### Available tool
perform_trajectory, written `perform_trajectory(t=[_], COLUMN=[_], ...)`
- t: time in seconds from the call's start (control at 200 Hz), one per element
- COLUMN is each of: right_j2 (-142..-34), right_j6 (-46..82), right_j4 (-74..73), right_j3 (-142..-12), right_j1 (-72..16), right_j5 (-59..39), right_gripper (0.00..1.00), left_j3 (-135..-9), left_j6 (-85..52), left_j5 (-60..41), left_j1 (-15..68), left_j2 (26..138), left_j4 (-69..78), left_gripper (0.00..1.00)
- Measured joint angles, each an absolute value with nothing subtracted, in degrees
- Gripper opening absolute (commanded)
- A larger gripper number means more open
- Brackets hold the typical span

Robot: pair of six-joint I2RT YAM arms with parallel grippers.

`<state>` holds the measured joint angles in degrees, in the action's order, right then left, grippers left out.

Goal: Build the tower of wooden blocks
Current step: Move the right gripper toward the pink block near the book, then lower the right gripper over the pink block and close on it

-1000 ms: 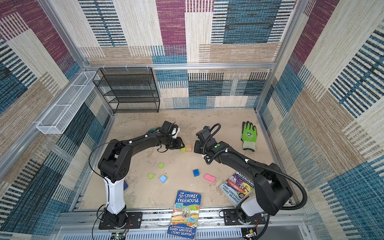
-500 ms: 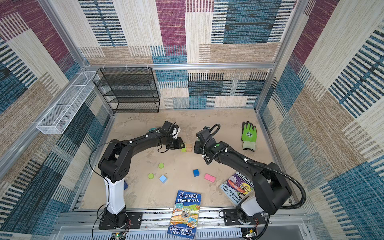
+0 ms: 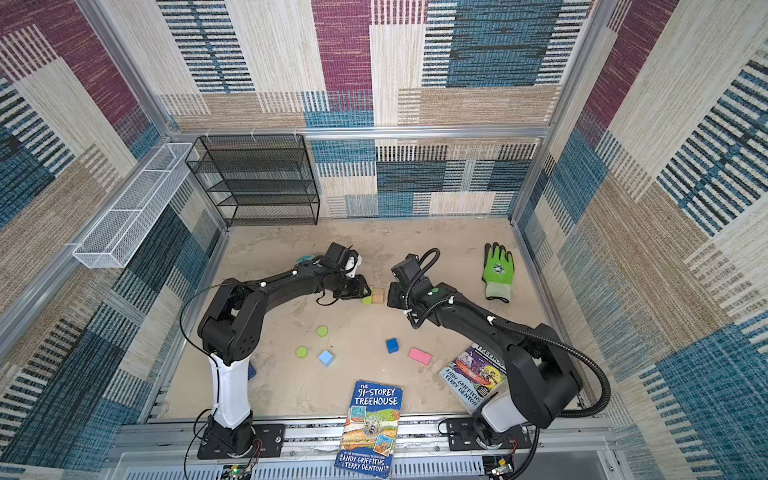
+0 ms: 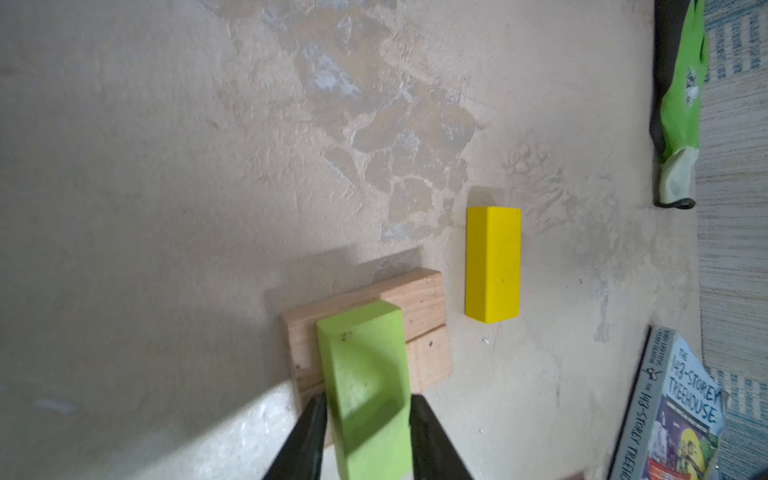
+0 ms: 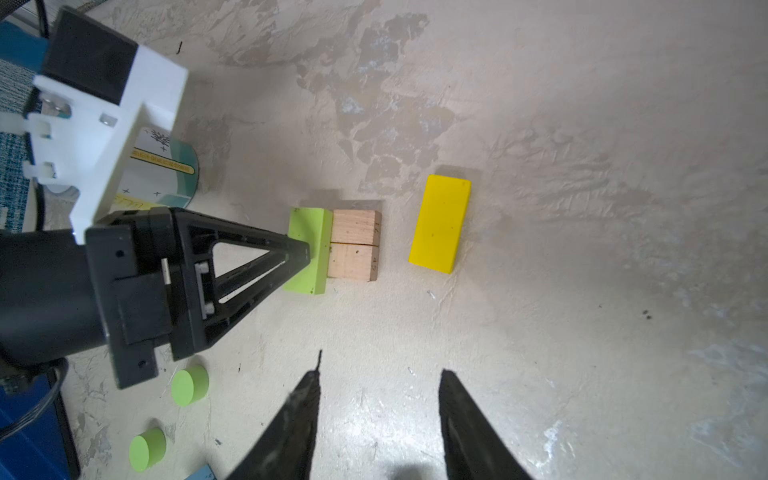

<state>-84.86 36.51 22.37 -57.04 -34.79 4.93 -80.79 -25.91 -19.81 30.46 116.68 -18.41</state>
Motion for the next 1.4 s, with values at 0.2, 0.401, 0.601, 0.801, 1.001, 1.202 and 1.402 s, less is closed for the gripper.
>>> perform_trajectory(t=[0.2, 0.401, 0.601, 0.801, 1.001, 1.202, 1.402], right_j2=[-84.8, -83.7, -81.7, -79.7, -77.5, -76.6, -76.6], right_j6=[36.5, 35.7, 34.5, 34.4, 34.7, 35.6, 35.8], right_j4=[22.4, 23.5, 26.7, 31.2, 34.0, 36.0, 36.6], right_j3=[-57.0, -57.0, -54.5, -49.7, -45.6, -43.1, -40.6], right_j1=[-34.8, -34.8, -34.8, -34.9, -35.0, -35.7, -36.0], right_j5=[4.9, 4.9, 3.1, -0.1, -2.0, -3.5, -4.6], right_gripper=[0.49, 0.52, 0.59, 0.66, 0.77, 0.82, 0.83], left_j3=[-80.8, -79.0, -76.8, -76.0, -75.2, -74.8, -74.8], left_j6=[-26.1, -26.4, -26.3, -25.4, -25.0, -24.7, -24.2], left_j5=[-19.8, -19.6, -18.5, -16.7, -15.3, -15.2, -15.1], left_j1=[30.5, 30.5, 30.5, 30.5, 30.5, 30.4, 30.4], left_j2=[116.0, 111.2, 105.8, 103.0, 101.6, 100.7, 100.7], left_j4=[-18.4, -18.0, -17.7, -17.9, -18.2, -18.3, -18.3], left_gripper=[0.42, 0.43, 0.44, 0.44, 0.44, 0.44, 0.44])
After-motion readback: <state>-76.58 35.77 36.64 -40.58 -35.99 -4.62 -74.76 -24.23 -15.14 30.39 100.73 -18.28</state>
